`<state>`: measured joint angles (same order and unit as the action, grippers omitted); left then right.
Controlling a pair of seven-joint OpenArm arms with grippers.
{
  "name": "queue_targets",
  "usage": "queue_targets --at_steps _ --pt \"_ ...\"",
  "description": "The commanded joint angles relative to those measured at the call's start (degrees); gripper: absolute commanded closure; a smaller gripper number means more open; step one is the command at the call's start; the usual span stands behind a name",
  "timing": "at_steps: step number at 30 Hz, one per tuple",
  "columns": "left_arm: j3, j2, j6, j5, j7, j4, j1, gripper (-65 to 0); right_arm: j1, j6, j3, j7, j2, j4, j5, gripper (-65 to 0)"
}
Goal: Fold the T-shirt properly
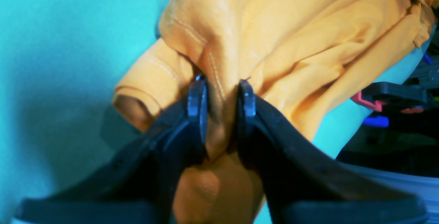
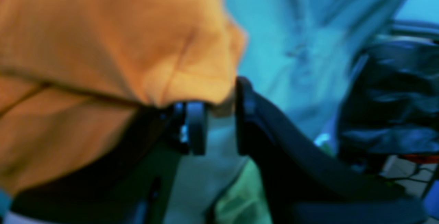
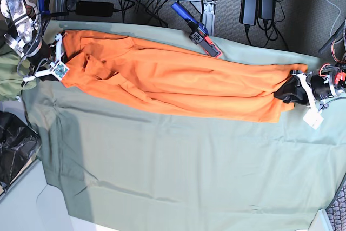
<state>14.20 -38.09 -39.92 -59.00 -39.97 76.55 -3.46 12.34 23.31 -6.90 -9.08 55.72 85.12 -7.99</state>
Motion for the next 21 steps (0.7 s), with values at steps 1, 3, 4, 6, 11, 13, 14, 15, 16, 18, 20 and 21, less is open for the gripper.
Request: queue_targets --at_steps 1,3,4,6,11,13,14,15,16,18,20,21 --pt "-0.07 -0.66 -0.08 0.98 -1.01 0.39 0.26 -17.7 -1.53 5.62 0.66 0.48 1.73 0.59 0.00 -11.1" --pt "-0.07 -0.66 -0.08 0.98 -1.01 0.39 0.26 -17.7 -2.62 5.62 0.66 0.48 1.75 0.59 0.70 -9.7" --pt "-0.07 -0.66 -0.08 0.98 -1.01 0.39 0.26 -17.7 -3.23 5.62 0.66 0.48 1.70 0.59 1.16 -9.7" --pt "-0.07 -0.66 -0.08 0.98 -1.01 0.39 0.28 -17.7 -3.65 5.62 0.66 0.50 1.70 0.59 1.99 -9.7" --pt "-0.07 -0.66 -0.08 0.98 -0.98 0.39 0.28 -17.6 -3.76 5.62 0.66 0.50 1.55 0.59 1.99 -9.7" --pt "-0.07 -0.66 -0.08 0.96 -0.98 0.39 0.26 -17.7 -3.96 5.60 0.66 0.52 1.31 0.59 1.99 -9.7" --pt "-0.07 -0.66 -0.08 0.96 -0.98 0.39 0.28 -17.7 -4.11 5.57 0.66 0.52 1.03 0.48 2.01 -9.7" --pt "-0.07 -0.66 -0.08 0.96 -0.98 0.39 0.28 -17.6 -4.39 5.57 0.66 0.52 0.61 0.42 2.01 -9.7" --pt "-0.07 -0.63 -0.08 0.96 -0.98 0.39 0.26 -17.6 -4.57 5.55 0.66 0.59 0.26 0.42 2.03 -9.7" --pt "-0.07 -0.66 -0.08 0.98 -1.01 0.39 0.26 -17.7 -5.01 5.55 0.66 1.40 -0.59 0.37 2.23 -9.7" --pt "-0.07 -0.66 -0.08 0.98 -1.01 0.39 0.28 -17.6 -5.86 5.55 0.66 1.40 -1.62 -0.07 2.49 -9.7" --pt "-0.07 -0.66 -0.08 0.98 -1.01 0.39 0.26 -17.6 -6.38 5.55 0.66 1.42 -2.25 -0.50 2.47 -9.7"
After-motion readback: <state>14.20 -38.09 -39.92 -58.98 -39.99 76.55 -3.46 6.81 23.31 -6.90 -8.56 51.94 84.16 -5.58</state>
